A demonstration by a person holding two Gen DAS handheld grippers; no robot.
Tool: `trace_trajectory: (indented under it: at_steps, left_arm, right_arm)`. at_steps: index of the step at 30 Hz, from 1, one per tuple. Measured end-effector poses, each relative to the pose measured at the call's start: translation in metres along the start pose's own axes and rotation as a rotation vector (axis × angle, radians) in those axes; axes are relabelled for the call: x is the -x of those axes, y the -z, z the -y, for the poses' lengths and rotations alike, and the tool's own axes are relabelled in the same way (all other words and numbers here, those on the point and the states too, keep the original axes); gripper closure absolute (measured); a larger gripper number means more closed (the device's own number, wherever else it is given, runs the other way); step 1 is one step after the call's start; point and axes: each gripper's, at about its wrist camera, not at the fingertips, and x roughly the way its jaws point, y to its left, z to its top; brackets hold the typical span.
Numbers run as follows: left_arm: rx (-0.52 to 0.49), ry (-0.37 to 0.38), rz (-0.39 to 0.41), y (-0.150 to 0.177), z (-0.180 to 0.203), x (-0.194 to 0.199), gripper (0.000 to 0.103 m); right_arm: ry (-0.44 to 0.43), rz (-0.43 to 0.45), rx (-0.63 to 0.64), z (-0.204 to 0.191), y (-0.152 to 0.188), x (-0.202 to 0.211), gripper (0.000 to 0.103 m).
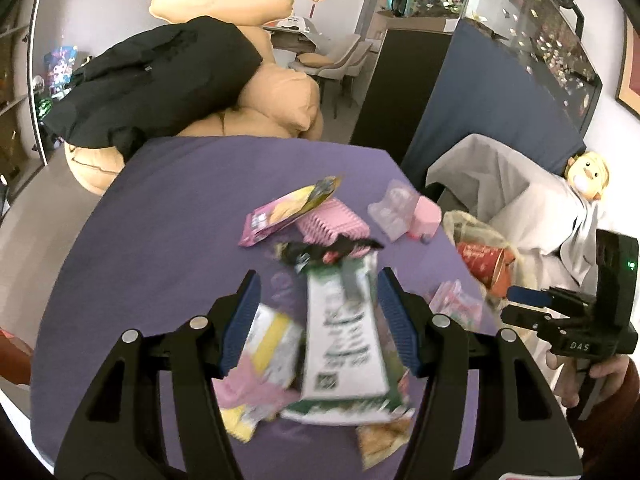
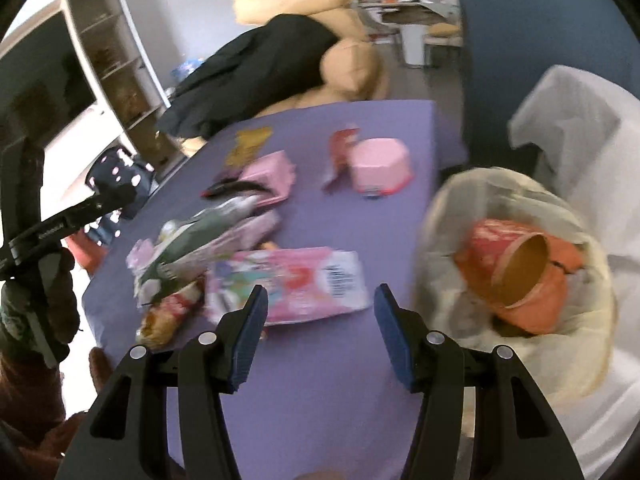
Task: Collect trash
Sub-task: 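Grasp the green-and-white milk carton with the left while the right reaches the Kleenex pack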
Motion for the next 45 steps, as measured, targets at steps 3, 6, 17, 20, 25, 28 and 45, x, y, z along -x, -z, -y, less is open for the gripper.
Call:
trace_trajectory:
  at_steps: [3,6,17,20,25,28,45]
  left_arm:
    - [0.013,0.001,-0.008,0.011,-0.01,0.002,0.046]
    - [0.028,0.005,-0.017,0.019,-0.016,0.0,0.046]
    - [0.073,0.036,-0.073,0.04,-0.027,-0.011,0.046]
    - [0.057,0.079,-0.096,0.041,-0.017,-0.017,0.046]
    - [0.037,0.077,-0.139,0.038,0.001,-0.035,0.046]
    - [0.044,0.084,-0.15,0.035,0.006,-0.045,0.046]
    - [0.049,0.105,-0.19,0.006,0.021,-0.067,0.045]
  right_arm:
    - [0.004,-0.044,0.007,-0.011,0.004,-0.022,0.05]
    - [0.022,-0.08,0.005,-0.01,0.006,-0.043,0.05]
    - [-0.022,-0.09,-0.056,0.003,0.003,-0.046,0.05]
    - [-0.039,-0.079,-0.056,0.006,0.003,-0.048,0.05]
    - [-0.036,-0.083,-0.049,0.006,-0.001,-0.05,0.05]
    - [-0.03,-0.093,-0.042,0.004,-0.003,-0.051,0.05]
    - [-0.036,-0.119,-0.003,-0.001,-0.005,-0.055,0.049]
